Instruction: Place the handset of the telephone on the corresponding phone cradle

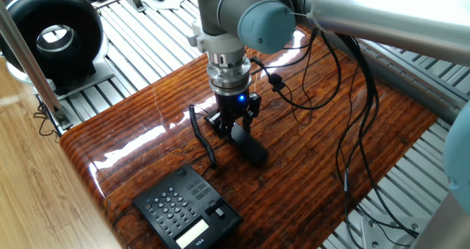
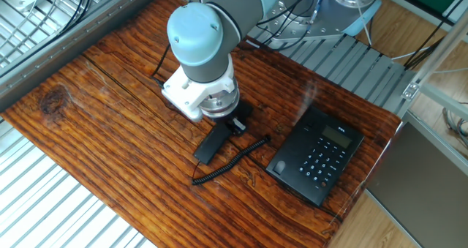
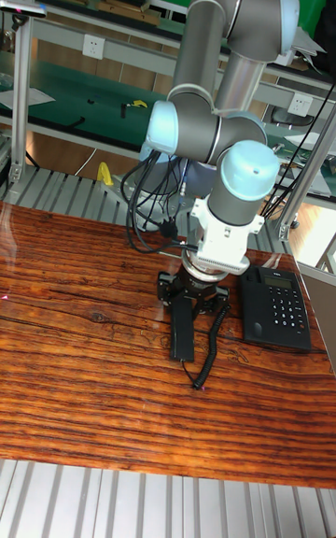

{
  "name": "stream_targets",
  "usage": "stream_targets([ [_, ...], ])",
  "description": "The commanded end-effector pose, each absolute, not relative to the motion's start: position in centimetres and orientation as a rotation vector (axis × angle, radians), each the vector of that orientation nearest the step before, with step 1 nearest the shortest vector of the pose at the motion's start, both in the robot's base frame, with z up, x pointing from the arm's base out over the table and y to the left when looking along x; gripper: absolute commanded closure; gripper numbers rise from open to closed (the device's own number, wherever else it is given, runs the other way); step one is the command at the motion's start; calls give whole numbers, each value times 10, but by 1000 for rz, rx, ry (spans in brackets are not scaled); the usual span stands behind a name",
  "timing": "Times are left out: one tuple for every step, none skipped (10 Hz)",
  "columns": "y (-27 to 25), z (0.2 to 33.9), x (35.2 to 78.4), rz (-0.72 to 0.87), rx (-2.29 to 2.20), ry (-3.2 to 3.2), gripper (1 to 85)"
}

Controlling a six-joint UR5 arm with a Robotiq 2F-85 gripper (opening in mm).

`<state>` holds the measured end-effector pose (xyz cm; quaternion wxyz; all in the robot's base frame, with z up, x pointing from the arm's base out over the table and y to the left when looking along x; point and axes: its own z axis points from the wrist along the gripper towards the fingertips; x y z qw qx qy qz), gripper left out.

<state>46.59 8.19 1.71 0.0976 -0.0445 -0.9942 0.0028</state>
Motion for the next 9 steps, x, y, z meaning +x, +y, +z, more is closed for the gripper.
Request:
stream_targets([
  [84, 27, 458, -26, -130, -2926, 370],
  [84, 26, 458, -29, -123, -2930, 377],
  [84, 25, 460, -28, -117, -2935, 383],
  [83, 25, 460, -23, -115, -2936, 403],
  [83, 24, 460, -21, -115, -2936, 430],
  [79, 23, 462, -3, -117, -2940, 453],
  [77, 24, 462, 12, -134, -2938, 493],
  [77, 25, 461, 13, -148, -2938, 573],
  [78, 27, 463, 11, -148, -2944, 593],
])
